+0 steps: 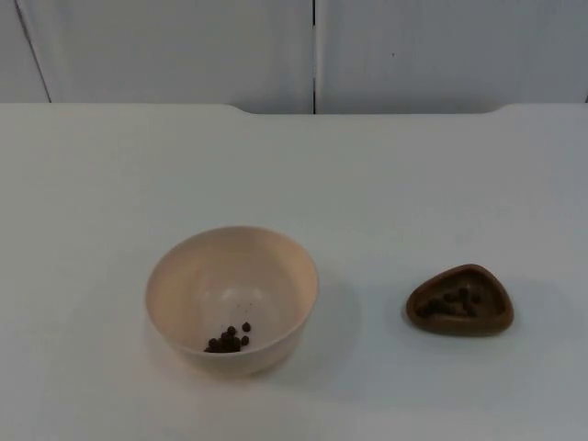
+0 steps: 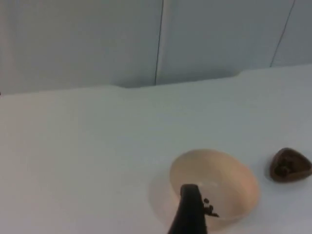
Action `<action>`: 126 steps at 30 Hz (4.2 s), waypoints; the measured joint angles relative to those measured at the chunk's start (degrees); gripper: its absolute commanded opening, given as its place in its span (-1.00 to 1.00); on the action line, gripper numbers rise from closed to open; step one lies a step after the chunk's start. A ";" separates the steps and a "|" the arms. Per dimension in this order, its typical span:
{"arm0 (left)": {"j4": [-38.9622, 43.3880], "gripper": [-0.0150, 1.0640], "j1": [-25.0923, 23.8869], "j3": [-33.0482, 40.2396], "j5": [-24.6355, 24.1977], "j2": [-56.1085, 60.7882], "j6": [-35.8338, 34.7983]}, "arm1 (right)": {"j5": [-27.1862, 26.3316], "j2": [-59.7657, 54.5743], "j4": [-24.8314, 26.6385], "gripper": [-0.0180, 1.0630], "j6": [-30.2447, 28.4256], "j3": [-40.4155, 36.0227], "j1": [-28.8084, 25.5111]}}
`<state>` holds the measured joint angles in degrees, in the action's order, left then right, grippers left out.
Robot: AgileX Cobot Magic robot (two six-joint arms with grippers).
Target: Pick up the bowl with the left hand and pour the coffee beans from the cup into the bowl with the right hand.
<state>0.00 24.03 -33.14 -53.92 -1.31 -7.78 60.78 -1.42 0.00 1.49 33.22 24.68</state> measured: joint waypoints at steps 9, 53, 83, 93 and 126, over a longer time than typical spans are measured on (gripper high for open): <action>1.25 0.22 0.00 3.39 -6.65 1.05 1.62 | 2.90 1.19 0.00 0.44 -3.22 -2.38 0.00; 0.71 0.97 0.00 4.46 -7.53 1.05 7.78 | 1.90 1.19 -1.24 0.99 -2.38 -3.28 0.00; 0.71 0.97 0.00 4.46 -7.53 1.05 7.78 | 1.75 1.19 -1.12 0.99 -2.16 -3.28 0.00; 0.71 0.97 0.00 4.46 -7.53 1.05 7.78 | 1.66 1.19 -1.12 0.99 -2.16 -3.28 -8.32; 0.71 0.97 0.00 4.46 -7.53 1.05 7.78 | 1.48 1.19 -1.12 0.99 -2.16 -3.28 -21.15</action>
<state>0.71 24.03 -28.68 -61.44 -0.26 0.00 62.26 -0.23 -1.12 -0.67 29.94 3.53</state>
